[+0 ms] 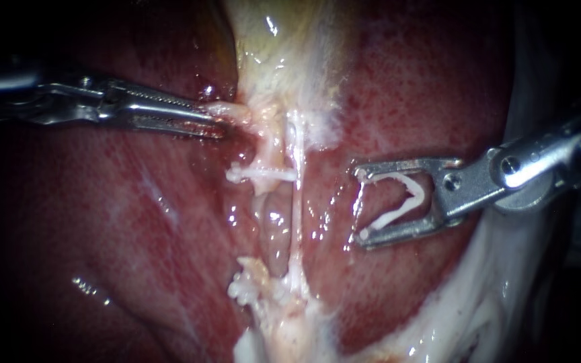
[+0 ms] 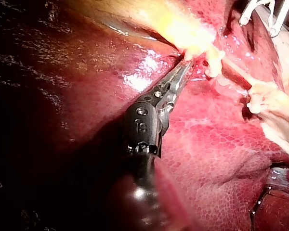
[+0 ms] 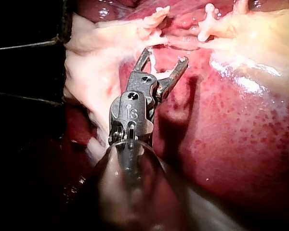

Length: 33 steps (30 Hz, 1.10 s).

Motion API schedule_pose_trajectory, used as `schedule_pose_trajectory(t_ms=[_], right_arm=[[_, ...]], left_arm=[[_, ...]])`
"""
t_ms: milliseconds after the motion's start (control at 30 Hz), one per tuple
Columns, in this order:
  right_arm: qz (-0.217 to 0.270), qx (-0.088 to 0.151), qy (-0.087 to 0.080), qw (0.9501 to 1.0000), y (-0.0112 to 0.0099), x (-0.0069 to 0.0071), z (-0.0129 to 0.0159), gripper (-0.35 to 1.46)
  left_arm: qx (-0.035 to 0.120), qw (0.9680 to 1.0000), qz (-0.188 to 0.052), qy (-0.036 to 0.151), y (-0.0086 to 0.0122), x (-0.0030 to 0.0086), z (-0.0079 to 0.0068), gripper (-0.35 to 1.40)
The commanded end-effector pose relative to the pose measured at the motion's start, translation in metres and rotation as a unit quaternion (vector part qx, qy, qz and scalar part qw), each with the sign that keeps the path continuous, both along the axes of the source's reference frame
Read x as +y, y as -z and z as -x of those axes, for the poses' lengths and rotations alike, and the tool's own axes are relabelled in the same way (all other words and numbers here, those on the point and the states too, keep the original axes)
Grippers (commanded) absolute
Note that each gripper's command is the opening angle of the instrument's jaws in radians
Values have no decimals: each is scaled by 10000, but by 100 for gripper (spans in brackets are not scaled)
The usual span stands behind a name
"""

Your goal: Clipping first clip right tube

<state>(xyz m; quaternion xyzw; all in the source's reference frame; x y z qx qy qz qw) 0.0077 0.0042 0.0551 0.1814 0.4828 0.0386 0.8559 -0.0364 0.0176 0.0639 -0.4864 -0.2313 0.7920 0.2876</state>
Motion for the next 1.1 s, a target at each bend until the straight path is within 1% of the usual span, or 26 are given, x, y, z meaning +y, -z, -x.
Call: schedule_pose_trajectory(t_ms=[33,133,267,300,433,500,567,700,767,933,1100], right_arm=[[-1,0,-1,10000,0,0,0,47],[-1,0,-1,10000,0,0,0,47],[-2,24,-18,10000,0,0,0,47],[-2,36,-26,10000,0,0,0,47],[-2,36,-26,10000,0,0,0,47],[-3,48,-36,10000,0,0,0,47],[-3,59,-45,10000,0,0,-1,47],[5,136,-117,9998,-1,-1,-3,47],[-1,149,-96,9998,-2,-3,-6,47],[-196,163,-89,9996,-16,-15,-20,47],[-507,145,-125,9985,-39,-35,-38,47]], left_arm=[[-5,10000,-3,-6,2,0,-1,-35],[-35,10000,-40,-37,13,4,-9,-35],[10,10000,-45,41,37,13,-27,-35],[32,9999,-81,60,44,15,-32,-35],[-25,9999,28,160,68,25,-47,-35],[-27,9998,50,177,75,28,-51,-35],[-31,9998,53,196,78,28,-53,-35],[-31,9998,57,195,76,27,-53,-35],[-31,9998,57,195,75,27,-53,-35],[-31,9998,57,195,75,27,-53,-35],[-31,9998,57,195,75,27,-53,-35]])
